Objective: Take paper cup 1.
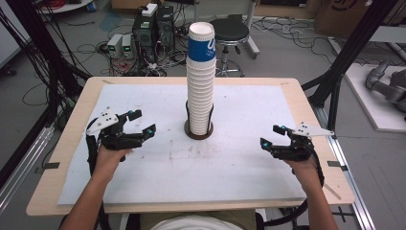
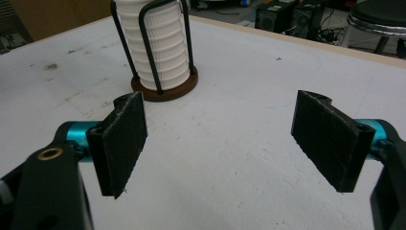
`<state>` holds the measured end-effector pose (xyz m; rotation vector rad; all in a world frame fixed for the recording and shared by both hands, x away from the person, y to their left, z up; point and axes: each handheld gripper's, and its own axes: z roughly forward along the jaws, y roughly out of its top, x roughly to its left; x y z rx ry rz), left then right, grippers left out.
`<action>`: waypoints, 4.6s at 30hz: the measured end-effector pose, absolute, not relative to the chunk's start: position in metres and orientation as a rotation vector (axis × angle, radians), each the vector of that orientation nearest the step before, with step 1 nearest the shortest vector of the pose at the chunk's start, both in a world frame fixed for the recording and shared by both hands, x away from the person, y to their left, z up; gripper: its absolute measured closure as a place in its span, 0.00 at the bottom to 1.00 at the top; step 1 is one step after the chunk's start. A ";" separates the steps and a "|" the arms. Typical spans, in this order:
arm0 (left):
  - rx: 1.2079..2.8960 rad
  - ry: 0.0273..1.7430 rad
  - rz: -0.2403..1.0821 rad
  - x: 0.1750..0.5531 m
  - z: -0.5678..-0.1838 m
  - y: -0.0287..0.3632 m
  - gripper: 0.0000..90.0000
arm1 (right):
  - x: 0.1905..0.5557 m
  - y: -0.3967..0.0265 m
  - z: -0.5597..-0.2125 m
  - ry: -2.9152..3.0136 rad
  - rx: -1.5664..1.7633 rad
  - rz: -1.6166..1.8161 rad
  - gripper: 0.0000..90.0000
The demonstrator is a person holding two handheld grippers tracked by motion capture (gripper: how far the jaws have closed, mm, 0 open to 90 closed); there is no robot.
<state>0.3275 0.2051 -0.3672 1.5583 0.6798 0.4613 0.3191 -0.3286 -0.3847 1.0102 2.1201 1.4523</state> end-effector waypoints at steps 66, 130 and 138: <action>1.604 0.474 0.381 0.441 -0.255 0.081 0.15 | 0.320 -0.312 -0.370 2.141 0.932 1.489 0.23; 1.604 0.497 0.413 0.436 -0.254 0.078 0.15 | 0.445 -0.137 -0.118 2.205 0.528 1.602 0.31; 1.603 0.499 0.411 0.436 -0.254 0.079 0.15 | 0.427 -0.163 -0.078 2.045 0.523 1.662 0.31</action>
